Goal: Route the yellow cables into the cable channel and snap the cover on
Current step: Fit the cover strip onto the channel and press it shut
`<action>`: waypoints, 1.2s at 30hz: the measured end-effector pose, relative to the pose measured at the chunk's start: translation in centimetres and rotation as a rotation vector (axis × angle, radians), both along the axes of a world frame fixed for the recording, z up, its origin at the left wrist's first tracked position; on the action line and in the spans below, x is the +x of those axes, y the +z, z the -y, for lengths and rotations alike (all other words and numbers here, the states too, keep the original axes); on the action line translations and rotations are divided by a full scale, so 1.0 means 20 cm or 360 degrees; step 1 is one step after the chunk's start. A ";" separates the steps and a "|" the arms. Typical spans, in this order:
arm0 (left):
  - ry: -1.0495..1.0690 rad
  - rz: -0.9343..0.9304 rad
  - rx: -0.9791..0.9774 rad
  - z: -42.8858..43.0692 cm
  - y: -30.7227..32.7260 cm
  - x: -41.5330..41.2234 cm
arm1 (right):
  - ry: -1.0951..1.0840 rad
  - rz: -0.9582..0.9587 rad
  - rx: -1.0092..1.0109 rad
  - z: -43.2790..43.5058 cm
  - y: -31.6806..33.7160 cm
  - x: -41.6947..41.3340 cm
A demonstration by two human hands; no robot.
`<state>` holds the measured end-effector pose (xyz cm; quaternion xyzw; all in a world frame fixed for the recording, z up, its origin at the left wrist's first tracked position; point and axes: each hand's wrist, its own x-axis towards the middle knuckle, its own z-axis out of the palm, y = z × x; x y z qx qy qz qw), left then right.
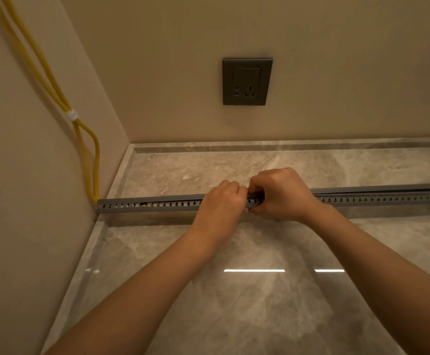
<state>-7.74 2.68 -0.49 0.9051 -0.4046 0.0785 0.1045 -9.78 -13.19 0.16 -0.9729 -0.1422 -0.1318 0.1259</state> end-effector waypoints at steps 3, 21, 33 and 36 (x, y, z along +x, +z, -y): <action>0.0027 -0.0004 -0.0007 0.00 0.01 0.02 | 0.0048 0.0095 0.0030 0.00 -0.01 -0.01; 0.0046 -0.0027 0.0216 -0.01 0.07 0.04 | 0.0008 0.0109 0.0024 0.19 -0.04 -0.19; -0.0075 -0.0048 -0.0021 -0.06 0.00 0.08 | -0.0236 -0.0065 -0.0077 0.13 0.03 -0.18; -0.0063 -0.0054 -0.0070 -0.07 -0.01 0.08 | -0.0214 -0.0115 -0.0085 0.12 0.05 -0.16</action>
